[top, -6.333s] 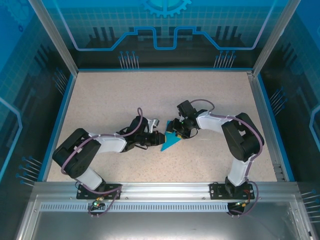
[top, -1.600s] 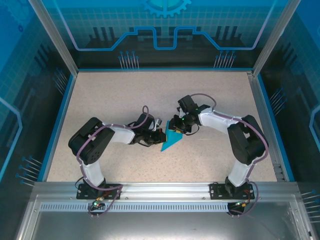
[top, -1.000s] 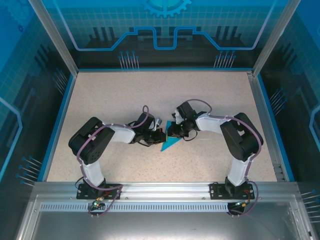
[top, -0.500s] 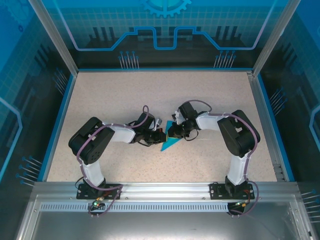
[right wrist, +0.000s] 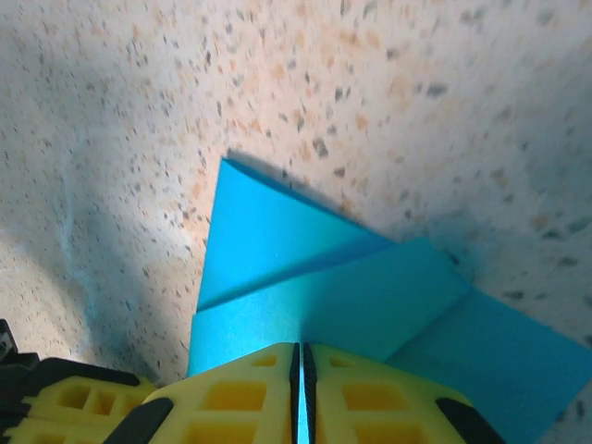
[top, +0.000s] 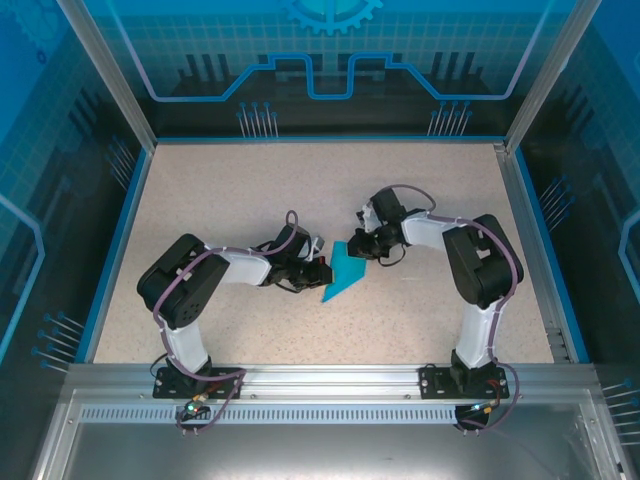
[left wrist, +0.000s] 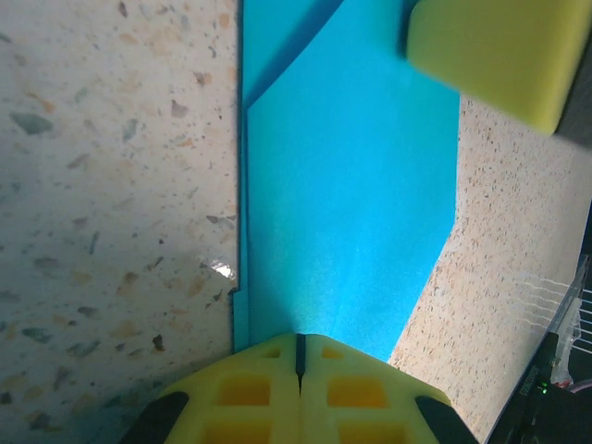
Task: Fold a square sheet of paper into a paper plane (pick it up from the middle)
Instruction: Fourth fold the wing at the center of the table.
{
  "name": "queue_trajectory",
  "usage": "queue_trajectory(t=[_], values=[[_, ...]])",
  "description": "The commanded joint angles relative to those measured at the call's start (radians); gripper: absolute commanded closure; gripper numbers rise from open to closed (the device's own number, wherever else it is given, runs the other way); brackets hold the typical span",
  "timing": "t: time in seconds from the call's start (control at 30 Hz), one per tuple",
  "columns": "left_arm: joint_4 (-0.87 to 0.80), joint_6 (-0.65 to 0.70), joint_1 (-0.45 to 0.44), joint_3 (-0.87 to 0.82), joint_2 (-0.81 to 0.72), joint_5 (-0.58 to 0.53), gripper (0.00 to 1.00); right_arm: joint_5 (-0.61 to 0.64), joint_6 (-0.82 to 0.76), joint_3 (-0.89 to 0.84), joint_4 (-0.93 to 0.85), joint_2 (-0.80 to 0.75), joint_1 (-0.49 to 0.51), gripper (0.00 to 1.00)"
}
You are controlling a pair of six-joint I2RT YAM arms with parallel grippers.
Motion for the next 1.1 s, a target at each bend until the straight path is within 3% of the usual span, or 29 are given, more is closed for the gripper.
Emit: queue_trajectory(t=[0.0, 0.17, 0.5, 1.07], values=[[-0.205, 0.031, -0.005, -0.029, 0.046, -0.082, 1.0, -0.024, -0.015, -0.001, -0.02, -0.058, 0.012, 0.87], [-0.205, 0.029, -0.006, -0.027, 0.042, -0.083, 1.0, -0.031, 0.033, -0.069, -0.006, -0.128, 0.09, 0.86], [-0.208, 0.029, -0.006, -0.029, 0.036, -0.081, 1.0, -0.028, 0.034, -0.041, 0.001, -0.005, 0.13, 0.87], [-0.228, 0.03, -0.005, -0.044, 0.044, -0.094, 1.0, 0.066, 0.05, 0.062, -0.025, 0.081, -0.091, 0.88]])
